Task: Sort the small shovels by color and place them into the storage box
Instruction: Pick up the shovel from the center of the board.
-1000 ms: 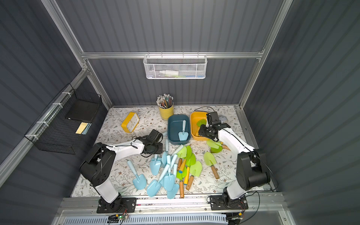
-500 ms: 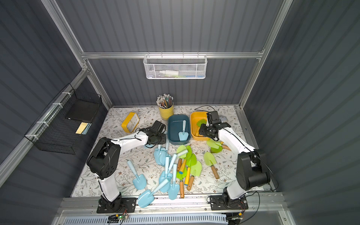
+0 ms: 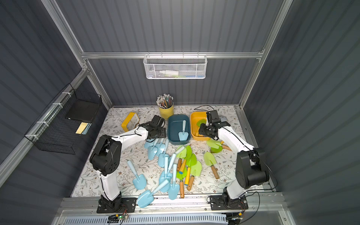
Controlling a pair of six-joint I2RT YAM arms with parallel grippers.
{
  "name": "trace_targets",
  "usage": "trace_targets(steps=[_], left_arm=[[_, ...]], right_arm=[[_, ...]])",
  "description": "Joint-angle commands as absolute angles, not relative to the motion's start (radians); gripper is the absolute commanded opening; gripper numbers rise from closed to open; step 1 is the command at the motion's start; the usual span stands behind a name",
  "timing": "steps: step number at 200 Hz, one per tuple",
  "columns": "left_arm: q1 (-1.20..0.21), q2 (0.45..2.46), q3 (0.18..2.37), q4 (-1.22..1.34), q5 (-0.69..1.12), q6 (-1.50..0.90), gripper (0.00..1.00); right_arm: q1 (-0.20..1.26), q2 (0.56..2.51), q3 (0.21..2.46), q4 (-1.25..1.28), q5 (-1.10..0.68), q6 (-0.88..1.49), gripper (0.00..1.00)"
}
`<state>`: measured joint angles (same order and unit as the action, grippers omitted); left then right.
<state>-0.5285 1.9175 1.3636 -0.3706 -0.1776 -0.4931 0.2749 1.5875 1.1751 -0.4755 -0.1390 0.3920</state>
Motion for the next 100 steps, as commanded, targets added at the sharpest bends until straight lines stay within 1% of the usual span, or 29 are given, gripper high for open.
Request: trace_targets(steps=[1, 28, 43, 46, 53, 74, 100], left_arm=[[-0.526, 1.859, 1.389, -0.426, -0.224, -0.510, 0.63], [-0.526, 1.785, 1.353, -0.440, -0.200, -0.516, 0.65], [-0.526, 1.753, 1.350, -0.449, -0.195, -0.518, 0.67], [-0.526, 1.748, 1.350, -0.447, -0.194, -0.520, 0.67], [-0.525, 1.735, 1.350, -0.442, -0.194, -0.532, 0.67], [-0.517, 1.731, 1.405, -0.426, -0.209, -0.556, 0.69], [-0.494, 1.756, 1.481, -0.354, -0.181, -0.581, 0.70]], right_arm=[[0.272, 1.592, 1.203, -0.498, -0.155, 0.373, 0.51], [0.273, 1.585, 1.200, -0.499, -0.185, 0.360, 0.51], [0.290, 1.575, 1.190, -0.495, -0.246, 0.341, 0.51], [0.299, 1.572, 1.187, -0.495, -0.290, 0.336, 0.51], [0.322, 1.564, 1.180, -0.500, -0.330, 0.322, 0.51], [0.450, 1.529, 1.151, -0.551, -0.428, 0.282, 0.51], [0.656, 1.463, 1.117, -0.635, -0.457, 0.273, 0.51]])
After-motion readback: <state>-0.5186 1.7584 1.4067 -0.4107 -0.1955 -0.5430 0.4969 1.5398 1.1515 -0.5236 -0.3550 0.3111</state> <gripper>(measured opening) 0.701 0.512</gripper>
